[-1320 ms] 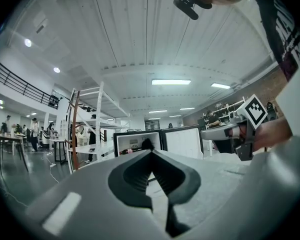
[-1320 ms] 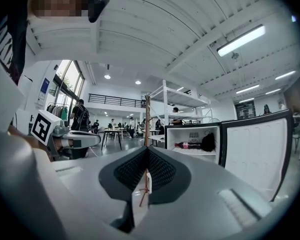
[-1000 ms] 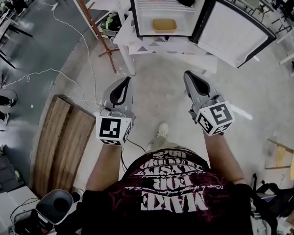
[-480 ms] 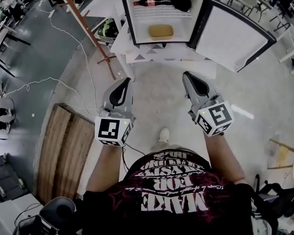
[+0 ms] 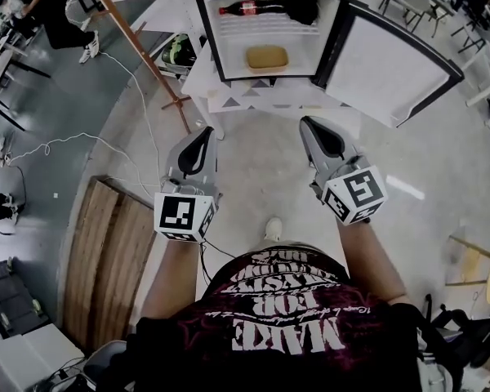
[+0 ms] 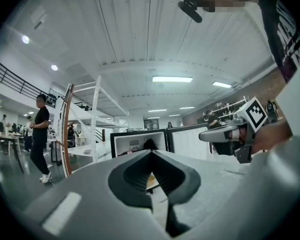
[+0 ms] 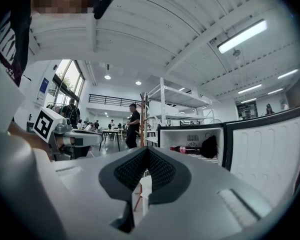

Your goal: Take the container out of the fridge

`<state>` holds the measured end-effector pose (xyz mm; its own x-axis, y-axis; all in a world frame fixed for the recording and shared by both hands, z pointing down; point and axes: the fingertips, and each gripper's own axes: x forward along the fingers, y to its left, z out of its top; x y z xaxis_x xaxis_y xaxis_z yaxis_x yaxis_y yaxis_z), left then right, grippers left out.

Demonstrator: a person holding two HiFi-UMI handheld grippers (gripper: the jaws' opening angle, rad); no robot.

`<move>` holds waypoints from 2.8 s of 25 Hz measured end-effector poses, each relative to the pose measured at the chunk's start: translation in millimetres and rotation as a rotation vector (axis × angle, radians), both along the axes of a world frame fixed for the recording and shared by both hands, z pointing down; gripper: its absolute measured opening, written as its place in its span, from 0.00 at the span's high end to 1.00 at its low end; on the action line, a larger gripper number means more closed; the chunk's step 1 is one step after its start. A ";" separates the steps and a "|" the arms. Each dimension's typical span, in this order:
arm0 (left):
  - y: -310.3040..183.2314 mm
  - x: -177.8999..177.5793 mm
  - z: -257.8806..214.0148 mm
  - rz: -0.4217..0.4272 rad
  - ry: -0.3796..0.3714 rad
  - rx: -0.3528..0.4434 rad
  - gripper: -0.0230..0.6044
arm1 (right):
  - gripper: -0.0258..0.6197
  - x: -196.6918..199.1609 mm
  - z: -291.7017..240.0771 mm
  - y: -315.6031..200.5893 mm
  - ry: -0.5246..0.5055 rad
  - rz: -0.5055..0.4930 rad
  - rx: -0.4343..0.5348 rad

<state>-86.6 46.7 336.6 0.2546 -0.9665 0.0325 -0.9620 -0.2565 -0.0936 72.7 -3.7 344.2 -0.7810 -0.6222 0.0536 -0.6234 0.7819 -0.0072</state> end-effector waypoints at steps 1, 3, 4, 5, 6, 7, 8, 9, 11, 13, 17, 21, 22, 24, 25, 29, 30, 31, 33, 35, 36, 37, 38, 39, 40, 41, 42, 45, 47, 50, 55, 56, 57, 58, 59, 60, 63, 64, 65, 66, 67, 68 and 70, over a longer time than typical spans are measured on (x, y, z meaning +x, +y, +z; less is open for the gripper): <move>-3.1 0.1 -1.1 -0.001 -0.004 0.002 0.96 | 0.92 -0.8 -0.6 -3.9 -0.002 -0.003 0.002; -9.3 0.5 -2.6 -0.005 -0.012 0.004 0.96 | 0.92 -1.9 -2.1 -12.3 -0.006 -0.009 0.005; -12.4 0.1 -3.0 -0.009 -0.015 0.004 0.96 | 0.92 -2.7 -2.7 -16.2 -0.008 -0.012 0.006; -15.2 -0.6 -3.3 -0.014 -0.019 0.003 0.96 | 0.92 -3.6 -3.1 -19.7 -0.011 -0.017 0.006; -18.0 -1.4 -3.7 -0.019 -0.023 0.002 0.96 | 0.92 -4.6 -3.3 -23.0 -0.013 -0.022 0.006; -20.6 -1.9 -4.6 -0.025 -0.027 0.002 0.96 | 0.92 -5.8 -3.7 -26.4 -0.015 -0.028 0.006; -23.3 -2.1 -6.2 -0.029 -0.031 0.004 0.96 | 0.92 -7.2 -4.4 -30.3 -0.018 -0.035 0.006; -26.3 -1.8 -8.6 -0.031 -0.032 0.008 0.96 | 0.92 -8.7 -5.8 -34.5 -0.022 -0.042 0.008; -32.4 -1.0 -15.2 -0.020 -0.021 0.020 0.96 | 0.92 -12.2 -10.1 -42.6 -0.032 -0.054 0.019; -37.3 -2.1 -21.7 -0.005 0.014 0.030 0.96 | 0.92 -15.9 -13.3 -48.6 -0.041 -0.064 0.032; -48.3 -4.5 -22.7 -0.037 0.025 0.027 0.96 | 0.92 -14.4 -12.3 -62.9 -0.048 -0.082 0.033; -58.1 -4.4 -18.7 -0.061 -0.005 0.019 0.96 | 0.92 -11.8 -9.3 -74.2 -0.049 -0.088 0.030; -60.1 -4.1 -17.9 -0.064 -0.006 0.019 0.96 | 0.92 -11.2 -8.2 -75.1 -0.047 -0.090 0.030; -64.4 -2.0 -17.4 -0.065 -0.004 0.022 0.96 | 0.92 -9.9 -6.1 -76.6 -0.042 -0.093 0.029; -66.9 0.0 -17.2 -0.062 -0.004 0.023 0.96 | 0.92 -8.8 -5.5 -77.4 -0.041 -0.092 0.029; -75.9 9.7 -14.8 -0.048 -0.003 0.022 0.96 | 0.92 -0.9 -3.7 -81.6 -0.034 -0.082 0.028; -76.8 11.4 -14.3 -0.046 -0.003 0.023 0.96 | 0.92 1.5 -3.0 -82.2 -0.032 -0.079 0.027; -77.3 12.8 -13.7 -0.046 -0.003 0.023 0.96 | 0.92 3.9 -2.5 -82.8 -0.030 -0.075 0.027; -77.7 15.4 -12.5 -0.045 0.001 0.022 0.96 | 0.92 9.0 -2.4 -84.1 -0.028 -0.067 0.026; -77.0 17.9 -10.9 -0.042 0.005 0.018 0.96 | 0.92 13.0 -3.2 -85.4 -0.028 -0.059 0.025; -76.0 18.5 -10.0 -0.042 0.005 0.015 0.96 | 0.92 14.2 -3.3 -85.5 -0.029 -0.057 0.025; -74.7 18.4 -9.3 -0.043 0.006 0.013 0.96 | 0.92 14.9 -3.2 -85.1 -0.028 -0.056 0.024; -73.5 17.8 -8.7 -0.046 0.007 0.012 0.96 | 0.92 15.3 -2.9 -84.4 -0.028 -0.056 0.023; -72.5 17.1 -8.3 -0.049 0.009 0.011 0.96 | 0.92 15.6 -2.5 -83.6 -0.028 -0.056 0.023; -71.6 16.7 -7.9 -0.051 0.010 0.010 0.96 | 0.92 15.9 -2.0 -82.9 -0.028 -0.055 0.022; -70.7 16.8 -7.8 -0.052 0.010 0.010 0.96 | 0.92 16.0 -1.5 -82.2 -0.029 -0.055 0.022; -69.6 17.0 -7.9 -0.051 0.008 0.010 0.96 | 0.92 15.8 -1.1 -81.4 -0.030 -0.055 0.021; -65.6 16.4 -10.1 -0.049 0.000 0.012 0.96 | 0.92 13.7 -1.6 -79.7 -0.033 -0.058 0.019; -63.9 13.8 -11.7 -0.051 -0.002 0.014 0.96 | 0.92 12.1 -3.8 -79.8 -0.036 -0.057 0.021; -62.8 9.1 -11.7 -0.056 0.000 0.011 0.96 | 0.92 10.1 -4.6 -80.4 -0.037 -0.054 0.021; -64.4 6.9 -8.3 -0.050 0.003 0.003 0.96 | 0.92 7.9 -1.3 -83.1 -0.038 -0.046 0.009; -64.6 7.0 -6.7 -0.048 0.003 -0.001 0.96 | 0.92 7.5 0.3 -83.6 -0.038 -0.045 0.006; -64.8 6.7 -5.3 -0.046 0.004 -0.005 0.96 | 0.92 6.8 2.2 -84.6 -0.036 -0.044 0.002; -65.3 6.1 -4.0 -0.044 0.003 -0.007 0.96 | 0.92 6.0 4.1 -86.2 -0.036 -0.042 -0.003; -66.1 5.1 -2.8 -0.043 0.001 -0.010 0.96 | 0.92 4.8 5.7 -88.3 -0.036 -0.041 -0.008; -67.1 3.6 -1.2 -0.043 -0.002 -0.014 0.96 | 0.92 3.3 6.9 -90.3 -0.038 -0.040 -0.012; -71.0 -4.1 2.6 -0.047 -0.007 -0.025 0.96 | 0.92 -3.0 9.3 -96.4 -0.039 -0.041 -0.016; -73.0 -7.4 2.9 -0.051 -0.007 -0.026 0.96 | 0.92 -5.5 9.9 -99.3 -0.040 -0.042 -0.017; -75.4 -10.4 3.2 -0.053 -0.007 -0.028 0.96 | 0.92 -7.8 10.7 -102.5 -0.040 -0.041 -0.019; -78.3 -13.0 3.9 -0.054 -0.007 -0.030 0.96 | 0.92 -9.9 11.7 -105.9 -0.040 -0.040 -0.022; -81.7 -15.0 5.2 -0.053 -0.007 -0.034 0.96 | 0.92 -11.8 13.1 -109.2 -0.040 -0.039 -0.026; -85.6 -16.5 6.9 -0.050 -0.006 -0.038 0.96 | 0.92 -13.6 14.8 -112.3 -0.039 -0.038 -0.030; -94.2 -18.4 10.0 -0.044 -0.005 -0.046 0.96 | 0.92 -16.9 18.5 -117.6 -0.034 -0.037 -0.037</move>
